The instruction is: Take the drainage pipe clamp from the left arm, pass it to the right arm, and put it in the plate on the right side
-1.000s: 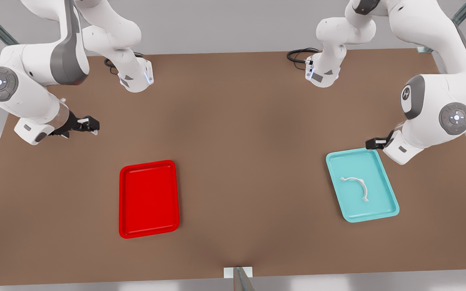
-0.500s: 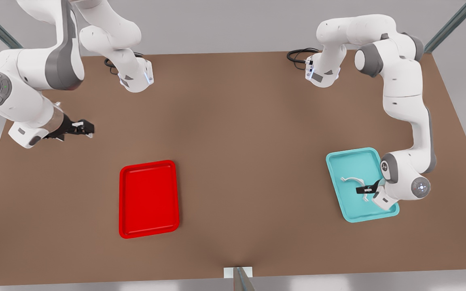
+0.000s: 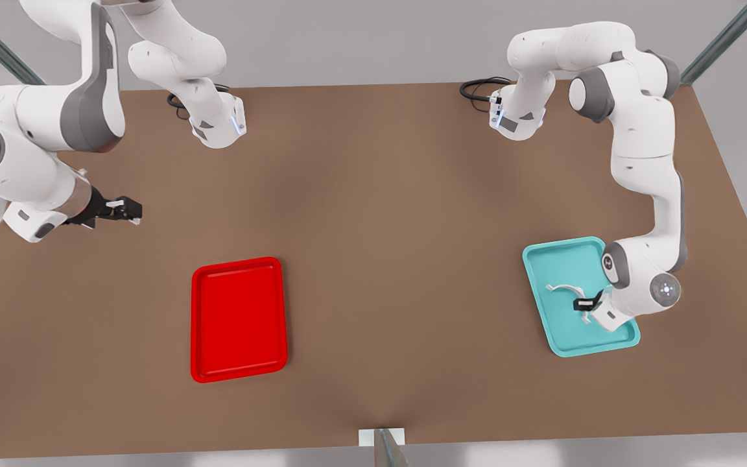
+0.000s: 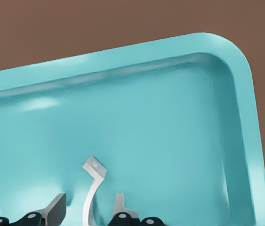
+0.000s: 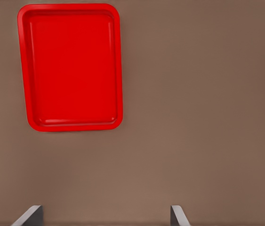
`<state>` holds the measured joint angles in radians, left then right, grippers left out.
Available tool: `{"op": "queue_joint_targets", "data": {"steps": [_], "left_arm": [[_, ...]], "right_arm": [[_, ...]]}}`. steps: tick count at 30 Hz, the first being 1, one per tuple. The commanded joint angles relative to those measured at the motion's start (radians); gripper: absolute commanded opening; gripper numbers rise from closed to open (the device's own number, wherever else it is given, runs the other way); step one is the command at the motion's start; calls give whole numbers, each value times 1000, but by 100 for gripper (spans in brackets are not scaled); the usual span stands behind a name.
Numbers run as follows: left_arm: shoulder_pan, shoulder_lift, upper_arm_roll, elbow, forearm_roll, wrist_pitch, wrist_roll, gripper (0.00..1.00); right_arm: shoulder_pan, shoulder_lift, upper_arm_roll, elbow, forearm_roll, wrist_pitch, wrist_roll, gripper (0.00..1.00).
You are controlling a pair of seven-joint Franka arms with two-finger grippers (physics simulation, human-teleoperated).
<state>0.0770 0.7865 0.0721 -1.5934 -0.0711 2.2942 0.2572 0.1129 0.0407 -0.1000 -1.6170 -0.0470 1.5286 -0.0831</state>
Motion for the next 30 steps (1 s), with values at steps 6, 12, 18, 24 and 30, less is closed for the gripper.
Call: {"op": "queue_joint_targets", "data": {"steps": [6, 12, 18, 24, 30], "left_arm": [[1, -21, 0, -13, -4, 110, 119, 40], [1, -15, 0, -14, -3, 110, 119, 40], [0, -13, 0, -14, -4, 110, 114, 29], [-3, 3, 0, -11, -3, 111, 116, 29], [-3, 3, 0, -10, -3, 111, 114, 21]], "right_arm": [[17, -1, -1, -4, 3, 4, -11, 100], [16, 4, -1, -6, 3, 5, -11, 100], [16, 2, -1, -6, 3, 5, -11, 100], [16, 2, -1, -6, 4, 5, -11, 100], [13, 4, -3, -6, 10, 7, -23, 100]]}}
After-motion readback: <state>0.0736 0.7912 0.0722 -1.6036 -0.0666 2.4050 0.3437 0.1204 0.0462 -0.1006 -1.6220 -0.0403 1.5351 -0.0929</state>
